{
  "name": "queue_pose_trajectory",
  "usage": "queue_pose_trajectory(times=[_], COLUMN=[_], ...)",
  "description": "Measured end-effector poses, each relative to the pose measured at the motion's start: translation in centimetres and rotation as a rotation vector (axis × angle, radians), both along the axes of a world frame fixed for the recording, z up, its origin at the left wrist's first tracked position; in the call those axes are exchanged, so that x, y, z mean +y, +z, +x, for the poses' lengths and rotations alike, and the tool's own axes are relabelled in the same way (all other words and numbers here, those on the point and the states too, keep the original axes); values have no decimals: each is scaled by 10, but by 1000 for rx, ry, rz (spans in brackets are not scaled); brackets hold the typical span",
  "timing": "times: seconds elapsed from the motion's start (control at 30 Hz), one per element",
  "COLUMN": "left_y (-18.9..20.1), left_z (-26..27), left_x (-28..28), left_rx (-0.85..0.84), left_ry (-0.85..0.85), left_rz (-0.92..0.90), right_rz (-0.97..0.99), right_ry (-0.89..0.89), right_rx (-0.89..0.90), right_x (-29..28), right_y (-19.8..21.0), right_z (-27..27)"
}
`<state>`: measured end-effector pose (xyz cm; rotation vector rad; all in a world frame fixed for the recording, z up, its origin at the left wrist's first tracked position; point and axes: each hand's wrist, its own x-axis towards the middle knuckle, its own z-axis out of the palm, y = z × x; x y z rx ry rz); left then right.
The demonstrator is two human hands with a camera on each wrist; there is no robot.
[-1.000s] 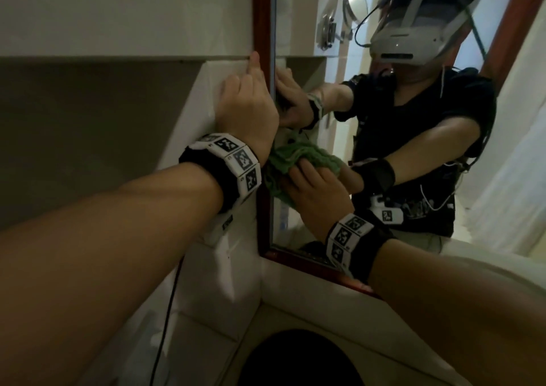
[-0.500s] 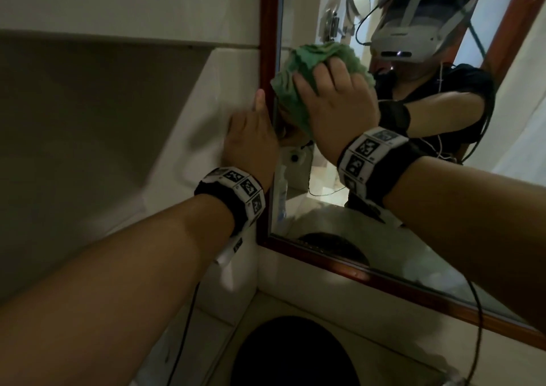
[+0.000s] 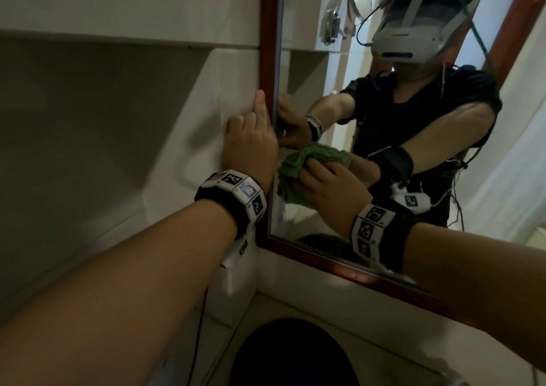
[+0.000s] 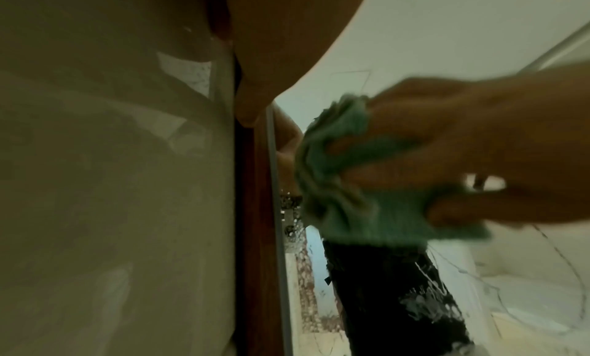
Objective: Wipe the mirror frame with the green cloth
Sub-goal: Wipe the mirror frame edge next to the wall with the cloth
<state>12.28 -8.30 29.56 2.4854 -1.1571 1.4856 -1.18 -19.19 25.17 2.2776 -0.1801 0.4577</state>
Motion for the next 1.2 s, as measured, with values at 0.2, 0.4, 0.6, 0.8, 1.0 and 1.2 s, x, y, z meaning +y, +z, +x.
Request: queue_pose_trajectory(times=[0.2, 0.4, 0.6, 0.8, 1.0, 1.2], left_y=[-2, -4, -3, -3, -3, -8], left_z=[6, 8, 10, 9, 6, -2], left_x=[-2, -3, -4, -2, 0, -8], left_rx=[-20, -59, -57, -102, -116, -12], left_ry=[-35, -48, -44, 8, 51, 64], left_rz=[-6, -22, -15, 10, 33, -30], right_rz=[26, 132, 127, 81, 39, 18], right_ry=[-95, -58, -34, 44, 100, -49], right_rx=[-227, -243, -293, -179, -103, -245], right_x=[13, 21, 18, 9, 3, 0], right_y=[79, 59, 36, 0, -6, 54], right_z=[13, 37, 40, 37, 14, -21])
